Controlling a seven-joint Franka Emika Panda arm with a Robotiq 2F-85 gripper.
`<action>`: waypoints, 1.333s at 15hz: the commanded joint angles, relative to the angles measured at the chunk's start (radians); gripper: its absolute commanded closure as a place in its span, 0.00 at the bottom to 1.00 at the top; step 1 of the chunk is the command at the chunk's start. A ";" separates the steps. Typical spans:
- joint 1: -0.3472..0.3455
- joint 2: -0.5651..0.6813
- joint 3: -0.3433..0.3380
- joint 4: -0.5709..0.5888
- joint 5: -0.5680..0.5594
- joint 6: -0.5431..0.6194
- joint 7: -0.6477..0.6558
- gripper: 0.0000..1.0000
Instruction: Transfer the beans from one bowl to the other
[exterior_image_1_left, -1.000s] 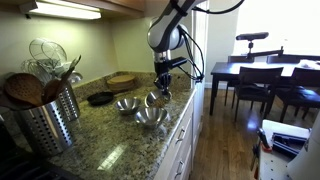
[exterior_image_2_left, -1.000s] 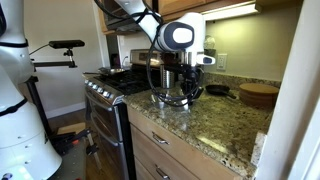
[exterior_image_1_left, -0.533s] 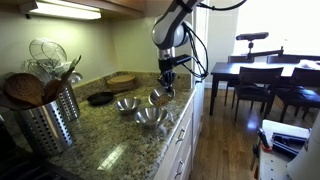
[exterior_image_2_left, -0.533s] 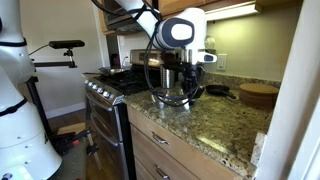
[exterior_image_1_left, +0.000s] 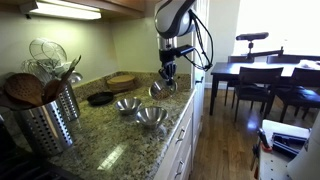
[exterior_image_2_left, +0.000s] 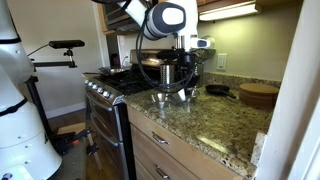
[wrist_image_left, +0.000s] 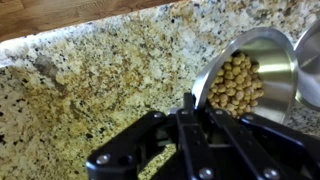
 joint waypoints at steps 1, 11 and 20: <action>0.036 -0.124 0.022 -0.081 -0.063 -0.054 0.023 0.92; 0.116 -0.189 0.122 -0.100 -0.186 -0.165 0.137 0.92; 0.157 -0.136 0.182 -0.061 -0.376 -0.186 0.307 0.92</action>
